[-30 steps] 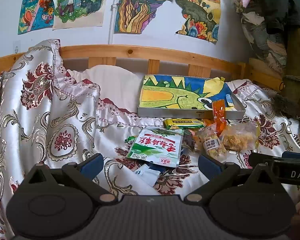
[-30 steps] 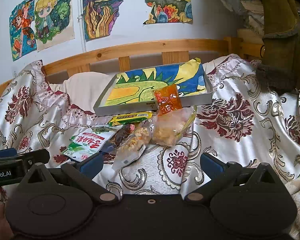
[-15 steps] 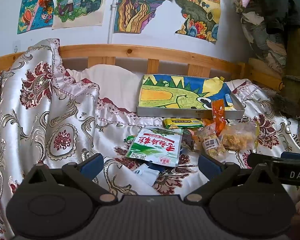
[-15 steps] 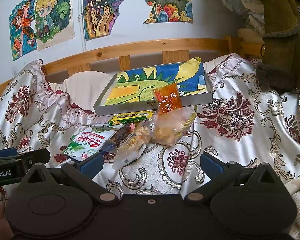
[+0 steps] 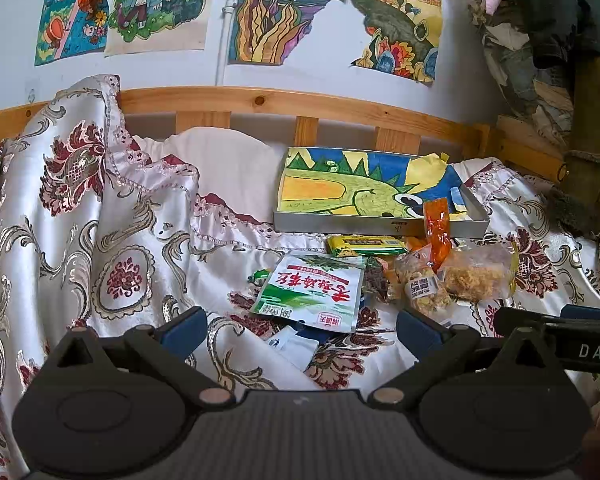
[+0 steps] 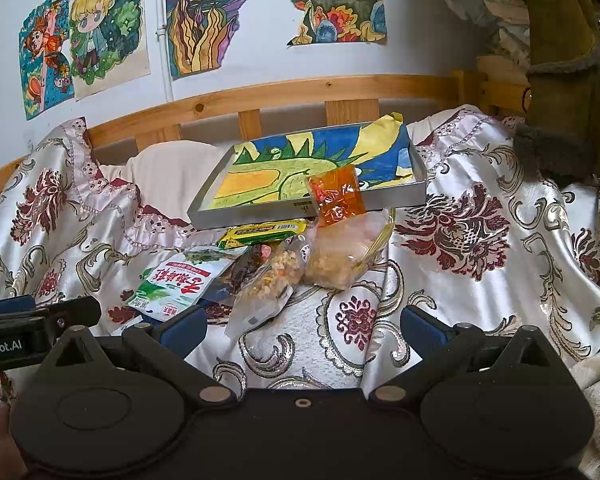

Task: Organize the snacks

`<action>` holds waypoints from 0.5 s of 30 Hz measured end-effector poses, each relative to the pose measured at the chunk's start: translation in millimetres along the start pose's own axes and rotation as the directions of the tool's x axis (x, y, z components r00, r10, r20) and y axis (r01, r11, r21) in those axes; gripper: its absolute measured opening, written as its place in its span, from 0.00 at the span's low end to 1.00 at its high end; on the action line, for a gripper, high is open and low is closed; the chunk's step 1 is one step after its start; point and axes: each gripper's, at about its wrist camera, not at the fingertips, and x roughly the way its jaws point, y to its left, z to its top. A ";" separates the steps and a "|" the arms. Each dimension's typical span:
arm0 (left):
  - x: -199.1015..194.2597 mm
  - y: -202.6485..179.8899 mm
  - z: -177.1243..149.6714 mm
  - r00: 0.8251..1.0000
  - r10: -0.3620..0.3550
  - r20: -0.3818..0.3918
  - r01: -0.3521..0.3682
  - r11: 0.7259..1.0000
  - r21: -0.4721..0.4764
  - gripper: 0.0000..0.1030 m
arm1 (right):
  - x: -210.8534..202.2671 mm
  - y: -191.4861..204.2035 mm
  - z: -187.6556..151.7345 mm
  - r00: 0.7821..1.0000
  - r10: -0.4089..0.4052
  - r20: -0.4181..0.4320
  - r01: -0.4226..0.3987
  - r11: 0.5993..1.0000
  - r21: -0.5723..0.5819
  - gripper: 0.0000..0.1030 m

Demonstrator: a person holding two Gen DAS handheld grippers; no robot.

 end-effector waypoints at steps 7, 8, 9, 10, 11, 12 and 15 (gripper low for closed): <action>-0.1 0.2 -0.1 1.000 0.000 -0.001 0.000 1.000 -0.001 1.00 | -0.7 0.1 0.7 1.000 0.000 -0.001 0.000 1.000 0.000 0.99; -0.1 0.2 0.0 1.000 0.000 -0.001 0.000 1.000 -0.001 1.00 | -0.8 0.1 0.9 1.000 0.000 -0.001 0.000 1.000 0.000 0.99; -0.1 0.2 0.0 1.000 -0.001 -0.001 0.001 1.000 -0.001 1.00 | -0.9 0.1 1.0 1.000 0.000 -0.001 0.000 1.000 0.001 0.99; 0.0 0.3 0.0 1.000 0.000 -0.002 0.000 1.000 -0.002 1.00 | -0.6 0.0 0.1 1.000 0.000 -0.001 0.000 1.000 0.001 0.99; 0.0 0.4 0.1 1.000 -0.001 -0.002 0.001 1.000 -0.002 1.00 | -0.8 0.0 0.7 1.000 0.000 -0.001 0.000 1.000 0.000 0.99; -0.1 -0.2 -0.4 1.000 -0.001 -0.003 0.001 1.000 -0.002 1.00 | -0.9 0.0 0.9 1.000 0.000 -0.002 0.000 1.000 0.000 0.99; 4.9 0.7 -5.6 1.000 -0.002 -0.007 0.002 1.000 -0.005 1.00 | -1.3 -0.9 1.3 1.000 0.001 -0.003 -0.001 1.000 0.000 0.99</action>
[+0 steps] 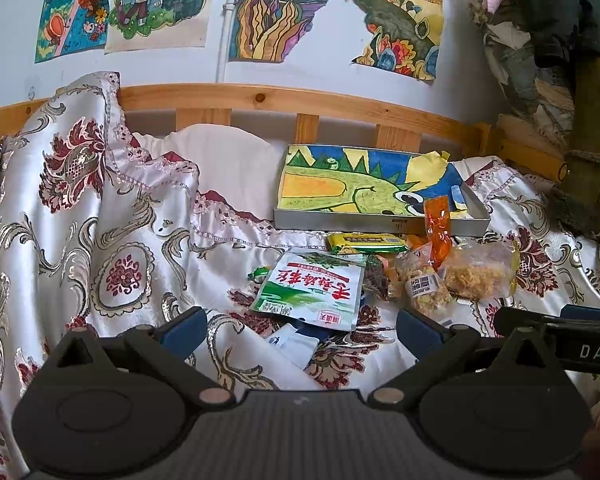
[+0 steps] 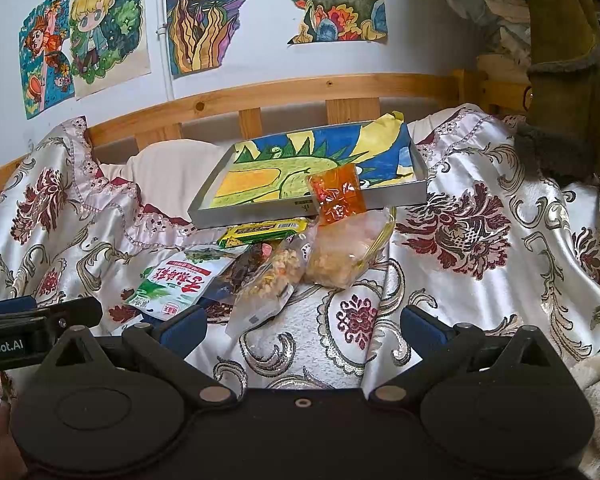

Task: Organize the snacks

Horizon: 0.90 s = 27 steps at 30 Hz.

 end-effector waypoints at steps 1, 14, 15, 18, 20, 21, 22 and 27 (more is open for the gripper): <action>0.3 0.2 -0.2 1.000 0.000 -0.001 0.000 1.000 -0.001 1.00 | 3.2 0.5 -1.1 1.000 0.000 -0.001 0.000 1.000 0.000 0.99; 1.1 4.8 2.1 1.000 0.004 -0.023 -0.004 1.000 -0.025 1.00 | 2.4 2.4 0.9 1.000 0.009 -0.017 -0.009 1.000 -0.004 0.99; 1.4 4.8 2.4 1.000 0.004 -0.026 -0.005 1.000 -0.025 1.00 | 2.4 2.8 1.0 1.000 0.008 -0.019 -0.008 1.000 -0.006 0.99; 2.3 5.4 2.9 0.999 0.013 -0.034 -0.014 1.000 -0.027 1.00 | 3.9 5.4 3.8 0.999 0.001 -0.034 -0.001 1.000 -0.021 0.99; 5.2 7.8 4.2 0.999 0.023 -0.045 -0.025 0.999 -0.035 1.00 | 4.4 7.1 6.5 0.999 -0.007 -0.045 0.006 0.999 -0.032 0.99; 7.5 9.6 5.1 0.998 0.029 -0.050 -0.031 0.999 -0.041 1.00 | 5.7 7.8 8.5 0.999 -0.011 -0.049 0.009 0.999 -0.037 0.99; 9.6 11.4 6.1 0.998 0.037 -0.056 -0.040 0.998 -0.048 1.00 | 6.3 7.6 10.4 0.999 -0.009 -0.049 0.007 0.999 -0.038 0.99; 22.3 16.7 13.1 0.993 0.069 -0.099 -0.076 0.994 -0.073 1.00 | 7.8 6.3 21.1 0.999 0.036 -0.036 -0.038 0.998 -0.053 0.99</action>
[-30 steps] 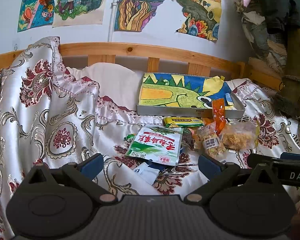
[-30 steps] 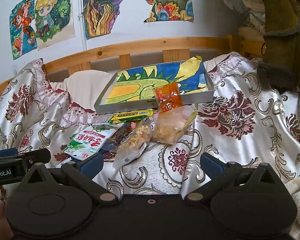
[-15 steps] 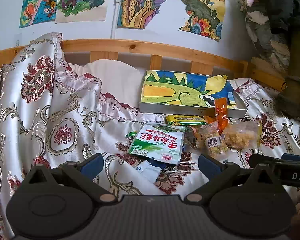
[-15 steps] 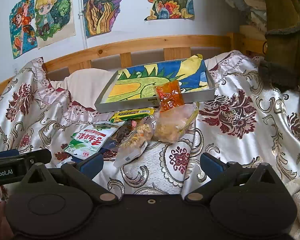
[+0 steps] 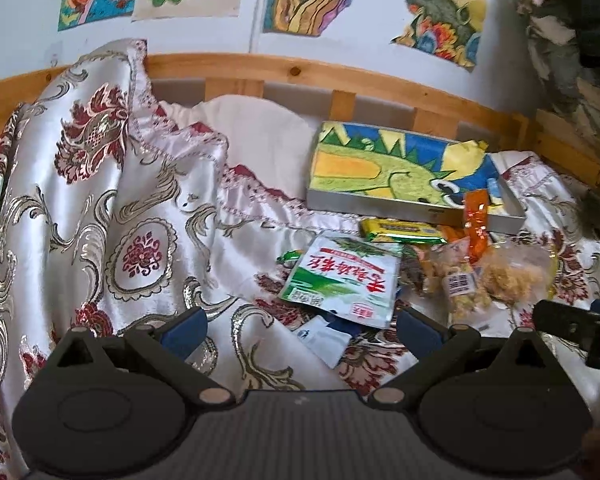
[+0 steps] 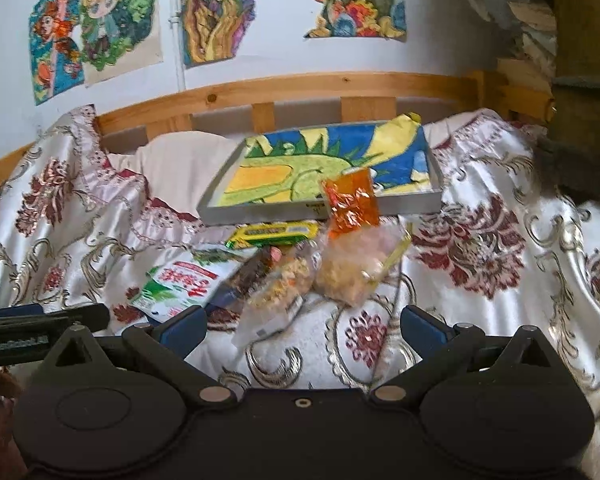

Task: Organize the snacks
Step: 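Lower the left tool onto the green-white seaweed packet while the right tool approaches the clear nut bag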

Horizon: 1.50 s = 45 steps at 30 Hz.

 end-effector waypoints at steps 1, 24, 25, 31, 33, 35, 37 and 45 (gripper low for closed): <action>2.2 -0.3 1.7 1.000 0.005 -0.009 -0.005 1.000 0.000 1.00 | 1.1 0.3 1.9 1.000 0.009 -0.001 -0.009 1.000 -0.011 0.99; 87.1 -26.9 54.7 0.983 0.002 -0.185 0.028 0.986 0.162 0.99 | 104.0 37.8 16.5 0.993 0.072 -0.096 -0.100 0.937 -0.336 0.99; 92.7 -27.5 54.7 0.979 -0.005 -0.202 0.039 0.986 0.165 0.99 | 106.6 37.1 15.8 0.992 0.072 -0.100 -0.101 0.937 -0.336 0.99; 116.6 -31.8 51.4 0.958 -0.027 -0.284 0.080 0.981 0.176 0.99 | 106.3 32.8 10.4 0.990 0.064 -0.126 -0.104 0.935 -0.339 0.86; 123.4 -31.2 50.7 0.950 -0.029 -0.311 0.086 0.981 0.172 1.00 | 107.4 31.4 8.3 0.987 0.054 -0.153 -0.103 0.935 -0.339 0.79; 128.3 -29.5 50.1 0.943 -0.033 -0.332 0.091 0.983 0.160 0.99 | 108.6 29.0 7.9 0.984 0.049 -0.173 -0.104 0.939 -0.327 0.75; 131.0 -28.4 49.8 0.939 -0.047 -0.341 0.103 0.984 0.147 1.00 | 106.5 27.3 8.6 0.984 0.051 -0.168 -0.103 0.942 -0.318 0.67; 145.2 -32.7 54.5 0.916 -0.082 -0.393 0.142 0.982 0.126 0.99 | 102.3 21.4 11.5 0.985 0.053 -0.163 -0.099 0.952 -0.289 0.58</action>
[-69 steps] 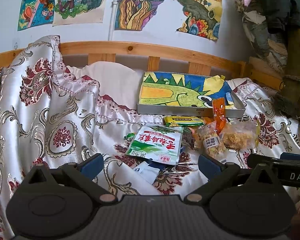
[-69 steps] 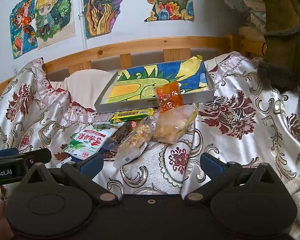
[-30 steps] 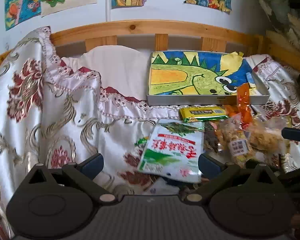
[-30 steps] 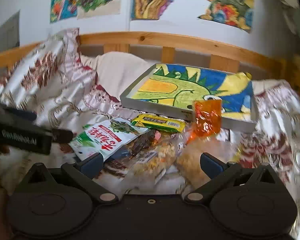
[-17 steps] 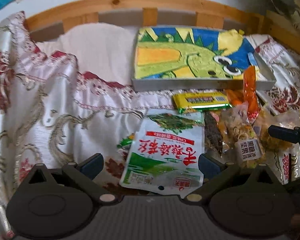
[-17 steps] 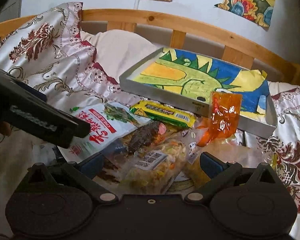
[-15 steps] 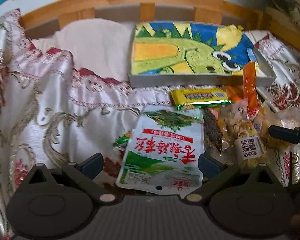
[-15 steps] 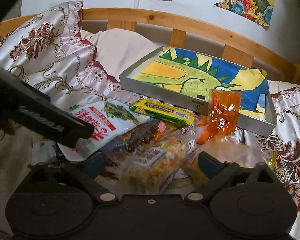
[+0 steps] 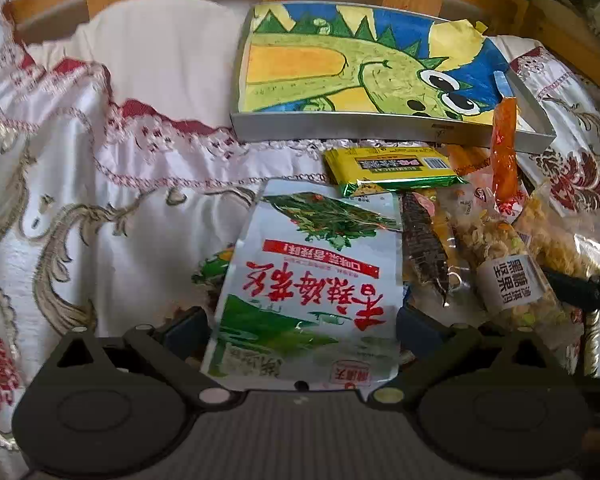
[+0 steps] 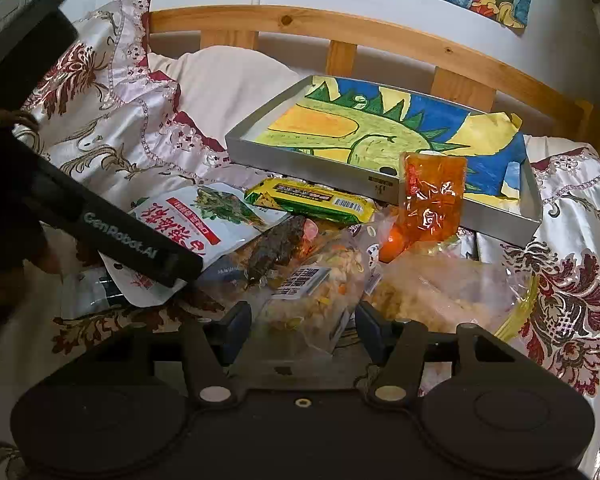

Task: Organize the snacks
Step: 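Lower the left tool onto the green-white seaweed packet while the right tool approaches the clear nut bag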

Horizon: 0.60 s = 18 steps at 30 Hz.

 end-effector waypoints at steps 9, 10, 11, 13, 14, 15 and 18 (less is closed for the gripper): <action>0.0 9.3 -1.2 1.000 -0.029 -0.003 0.029 0.997 -0.067 0.90 | -1.5 -6.7 2.1 1.000 0.021 0.012 -0.022 0.999 0.044 0.66; -1.6 10.3 -2.1 1.000 -0.031 -0.001 0.031 0.997 -0.076 0.88 | -1.7 -6.7 2.4 1.000 0.023 0.016 -0.024 0.999 0.047 0.67; -3.1 11.0 -2.7 0.999 -0.036 -0.001 0.036 0.996 -0.084 0.86 | -1.8 -6.8 2.7 1.000 0.025 0.018 -0.026 0.998 0.049 0.68; -5.7 12.0 -4.1 0.999 -0.048 -0.001 0.048 0.994 -0.100 0.83 | -1.7 -6.5 3.0 0.999 0.029 0.021 -0.030 0.998 0.050 0.69; -6.9 12.3 -4.3 0.998 -0.060 -0.001 0.059 0.992 -0.109 0.80 | -2.0 -6.2 2.9 0.999 0.029 0.022 -0.030 0.998 0.050 0.69; -8.4 13.8 -4.7 0.997 -0.083 -0.001 0.082 0.989 -0.124 0.79 | -2.1 -6.2 3.1 0.999 0.030 0.023 -0.031 0.998 0.050 0.70; -12.3 18.3 -6.7 0.991 -0.133 0.007 0.132 0.978 -0.159 0.76 | -3.3 -7.0 3.5 0.999 0.034 0.028 -0.036 0.998 0.057 0.70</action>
